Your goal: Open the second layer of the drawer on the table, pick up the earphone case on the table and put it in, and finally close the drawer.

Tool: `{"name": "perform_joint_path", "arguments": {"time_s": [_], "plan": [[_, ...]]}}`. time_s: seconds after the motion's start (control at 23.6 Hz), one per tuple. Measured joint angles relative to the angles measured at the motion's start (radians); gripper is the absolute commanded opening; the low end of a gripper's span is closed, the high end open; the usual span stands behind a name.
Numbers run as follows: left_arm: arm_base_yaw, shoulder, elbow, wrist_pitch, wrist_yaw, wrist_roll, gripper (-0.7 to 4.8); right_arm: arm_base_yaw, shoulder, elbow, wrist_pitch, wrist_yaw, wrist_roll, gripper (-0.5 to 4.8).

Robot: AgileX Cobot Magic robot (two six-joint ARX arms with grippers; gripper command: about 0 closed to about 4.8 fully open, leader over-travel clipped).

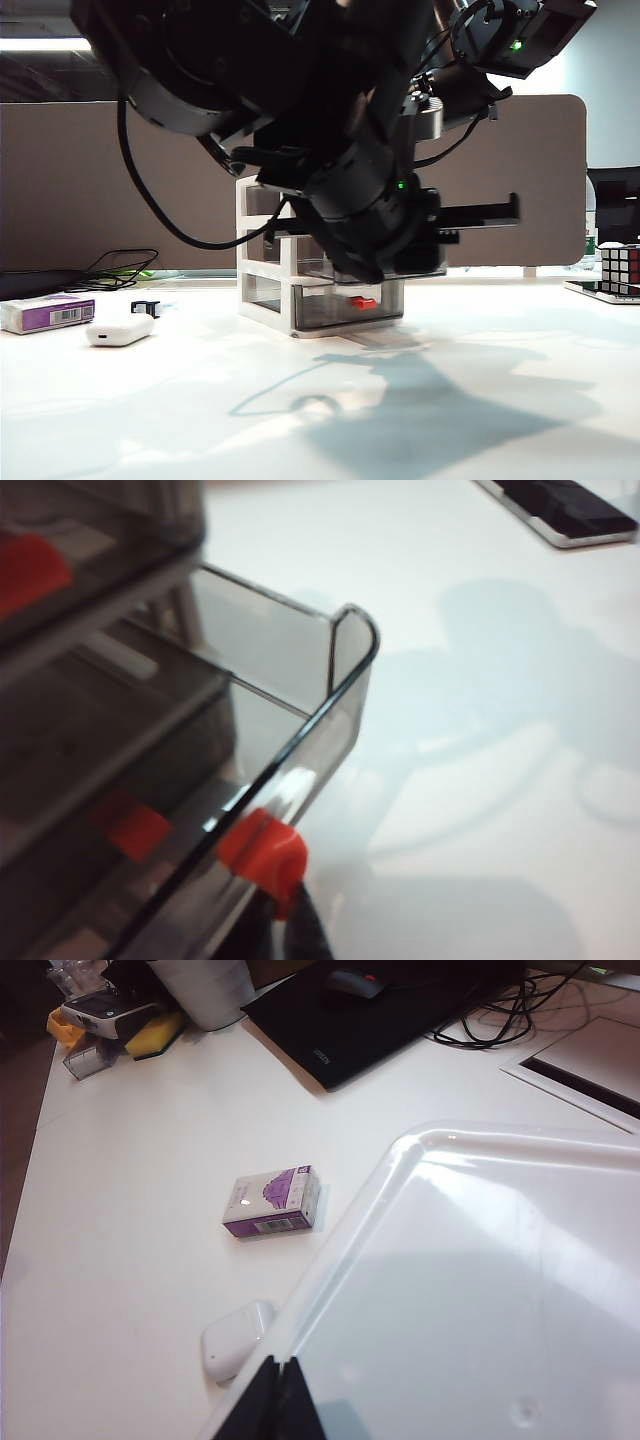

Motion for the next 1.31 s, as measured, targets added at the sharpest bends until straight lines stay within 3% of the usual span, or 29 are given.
{"name": "perform_joint_path", "arguments": {"time_s": [0.34,0.51,0.64,0.85,0.97,1.14,1.31], "plan": [[-0.099,0.000,0.000,-0.042,0.024,-0.023,0.03,0.000,0.000,0.000,-0.003,0.000,0.000,-0.05],[-0.093,0.000,0.000,-0.042,0.032,-0.013,2.25,0.000,0.000,0.000,-0.005,-0.005,-0.001,-0.05],[-0.090,-0.012,0.000,-0.079,0.091,0.013,2.30,-0.001,0.000,0.000,-0.008,-0.015,-0.003,-0.05],[-0.121,-0.111,0.000,-0.283,0.140,0.027,2.29,-0.001,0.000,0.000,-0.012,-0.016,-0.003,-0.05],[-0.127,-0.187,0.000,-0.429,0.094,0.053,2.28,-0.002,0.000,0.001,-0.014,-0.019,-0.003,-0.05],[-0.122,-0.338,-0.003,-0.657,-0.058,0.119,2.11,-0.002,-0.001,0.001,-0.016,-0.031,-0.004,-0.05],[-0.086,-0.533,-0.092,-0.736,-0.104,0.197,2.10,-0.002,-0.002,0.001,-0.029,-0.035,-0.006,-0.05]]}}
